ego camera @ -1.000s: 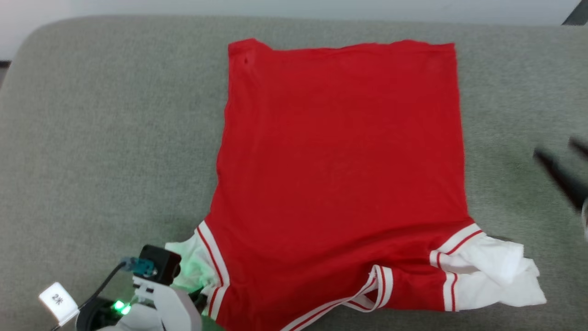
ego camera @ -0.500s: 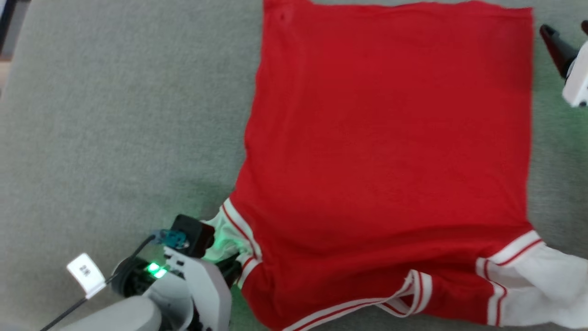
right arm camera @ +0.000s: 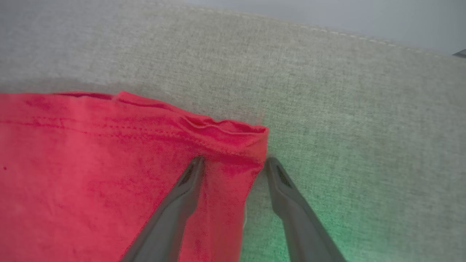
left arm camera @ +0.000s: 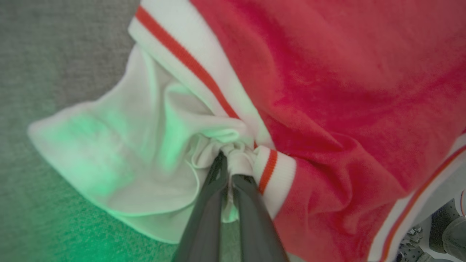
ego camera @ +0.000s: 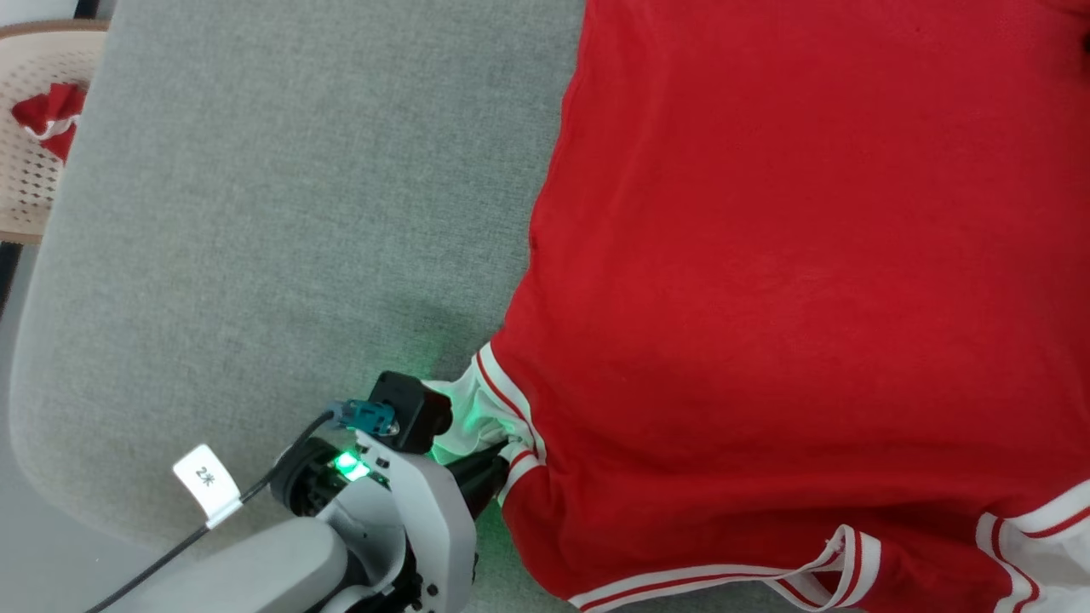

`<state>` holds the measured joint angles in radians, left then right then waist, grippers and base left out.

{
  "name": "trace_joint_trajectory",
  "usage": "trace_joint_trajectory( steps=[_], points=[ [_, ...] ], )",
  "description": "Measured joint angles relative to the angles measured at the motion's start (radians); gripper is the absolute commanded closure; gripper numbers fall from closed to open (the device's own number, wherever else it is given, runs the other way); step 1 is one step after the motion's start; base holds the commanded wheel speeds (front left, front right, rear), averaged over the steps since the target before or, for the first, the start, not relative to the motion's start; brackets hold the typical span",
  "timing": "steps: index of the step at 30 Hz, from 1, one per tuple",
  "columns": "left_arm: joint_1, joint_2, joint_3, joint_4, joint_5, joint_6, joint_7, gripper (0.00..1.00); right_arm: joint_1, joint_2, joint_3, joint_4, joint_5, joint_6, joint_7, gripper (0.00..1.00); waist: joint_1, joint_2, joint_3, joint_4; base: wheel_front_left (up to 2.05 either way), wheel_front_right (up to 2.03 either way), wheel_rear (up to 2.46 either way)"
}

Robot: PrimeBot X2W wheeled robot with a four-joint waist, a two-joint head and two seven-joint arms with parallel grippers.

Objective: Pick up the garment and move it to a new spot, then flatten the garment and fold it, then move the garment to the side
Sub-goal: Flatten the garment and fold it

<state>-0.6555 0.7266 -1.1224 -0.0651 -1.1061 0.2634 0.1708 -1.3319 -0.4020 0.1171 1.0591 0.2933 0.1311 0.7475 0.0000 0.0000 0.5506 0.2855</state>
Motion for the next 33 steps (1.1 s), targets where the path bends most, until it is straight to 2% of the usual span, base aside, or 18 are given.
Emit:
trace_joint_trajectory(
  steps=[2,8,11,14,18,24,29,33],
  points=[
    [0.0,-0.007,0.002,0.009,-0.003,-0.006,-0.005,1.0,-0.019,-0.001,0.005,0.021,-0.013,0.0,0.019,1.0,0.0,0.0,0.007,0.007,0.0,0.0,0.0],
    [0.007,-0.006,0.007,0.031,-0.013,-0.017,-0.019,1.0,-0.016,0.014,0.023,0.034,-0.027,0.0,-0.018,1.0,0.0,0.0,-0.003,-0.006,0.0,0.0,0.0],
    [0.014,0.0,0.009,0.043,-0.021,-0.018,-0.023,1.0,0.012,0.024,0.065,0.007,-0.018,0.0,-0.022,1.0,0.0,0.0,-0.02,-0.024,0.0,0.0,0.0],
    [0.024,0.012,0.01,0.052,-0.022,-0.018,-0.024,1.0,0.061,0.022,0.119,-0.055,0.041,0.0,-0.012,1.0,0.0,0.0,-0.041,-0.047,0.0,0.0,0.0],
    [0.041,0.034,0.013,0.06,-0.033,-0.017,-0.024,1.0,0.165,-0.014,0.202,-0.198,0.146,0.0,0.008,1.0,0.0,0.0,-0.075,-0.082,0.0,0.0,0.0],
    [0.068,0.075,0.014,0.064,-0.044,-0.005,-0.021,1.0,0.394,-0.127,0.258,-0.482,0.302,0.0,0.068,1.0,0.0,0.0,-0.132,-0.14,0.0,0.0,0.0],
    [0.085,0.097,0.012,0.067,-0.048,0.01,-0.012,1.0,0.649,-0.209,0.203,-0.738,0.406,0.0,0.13,1.0,0.0,0.0,-0.18,-0.184,0.0,0.0,0.0],
    [0.088,0.108,0.014,0.072,-0.054,0.02,-0.008,1.0,0.859,-0.223,0.094,-0.885,0.425,0.0,0.156,1.0,0.0,0.0,-0.209,-0.217,0.0,0.0,0.0]
  ],
)
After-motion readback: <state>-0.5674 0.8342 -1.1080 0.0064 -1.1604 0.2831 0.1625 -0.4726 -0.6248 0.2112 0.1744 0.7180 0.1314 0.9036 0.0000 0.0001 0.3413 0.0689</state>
